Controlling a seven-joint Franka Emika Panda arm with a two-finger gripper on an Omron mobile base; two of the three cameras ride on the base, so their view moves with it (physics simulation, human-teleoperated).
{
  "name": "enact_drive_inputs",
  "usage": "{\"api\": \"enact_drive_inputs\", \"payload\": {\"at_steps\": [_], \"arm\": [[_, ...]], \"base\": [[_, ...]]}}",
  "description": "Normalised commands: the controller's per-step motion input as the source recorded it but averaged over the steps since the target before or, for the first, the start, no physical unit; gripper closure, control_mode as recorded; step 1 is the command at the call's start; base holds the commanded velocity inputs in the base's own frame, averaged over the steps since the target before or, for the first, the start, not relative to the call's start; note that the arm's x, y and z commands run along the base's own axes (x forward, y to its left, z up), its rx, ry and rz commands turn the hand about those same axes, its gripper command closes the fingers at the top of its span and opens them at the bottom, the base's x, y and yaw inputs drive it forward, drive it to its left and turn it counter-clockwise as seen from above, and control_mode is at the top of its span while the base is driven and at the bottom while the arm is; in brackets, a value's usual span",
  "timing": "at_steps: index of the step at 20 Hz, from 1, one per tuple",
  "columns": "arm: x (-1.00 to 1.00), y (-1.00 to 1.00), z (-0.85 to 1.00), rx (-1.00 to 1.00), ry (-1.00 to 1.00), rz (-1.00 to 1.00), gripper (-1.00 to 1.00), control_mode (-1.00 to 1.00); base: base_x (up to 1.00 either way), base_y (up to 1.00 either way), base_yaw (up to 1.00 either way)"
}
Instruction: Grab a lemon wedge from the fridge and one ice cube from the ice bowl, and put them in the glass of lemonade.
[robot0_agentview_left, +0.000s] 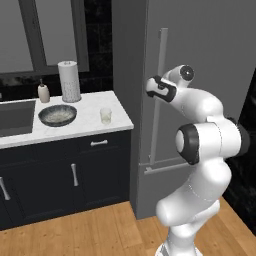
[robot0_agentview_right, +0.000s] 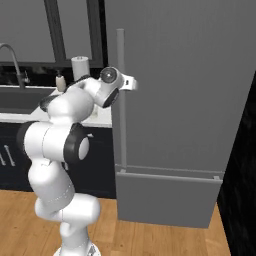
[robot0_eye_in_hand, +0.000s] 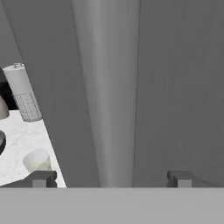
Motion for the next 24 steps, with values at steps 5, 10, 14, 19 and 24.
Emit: {"api": "enact_drive_inputs", "payload": {"at_steps": [5,10,14,19,24], "arm": [[0.54,-0.23,-0.21,0.00,0.00,0.06,-1.00,-1.00],[0.57,-0.18,-0.28,0.00,0.00,0.08,-1.00,-1.00],[0.57,-0.02,-0.49,0.00,0.00,0.08,-1.00,-1.00],[0.57,0.00,-0.44,0.00,0.00,0.05,-1.00,-1.00],[0.39,0.01,-0.04,0.00,0.01,0.00,1.00,-1.00]], "base": [[0.00,0.00,0.00],[0.00,0.00,0.00],[0.00,0.00,0.00],[0.00,0.00,0.00],[0.00,0.00,0.00]]}}
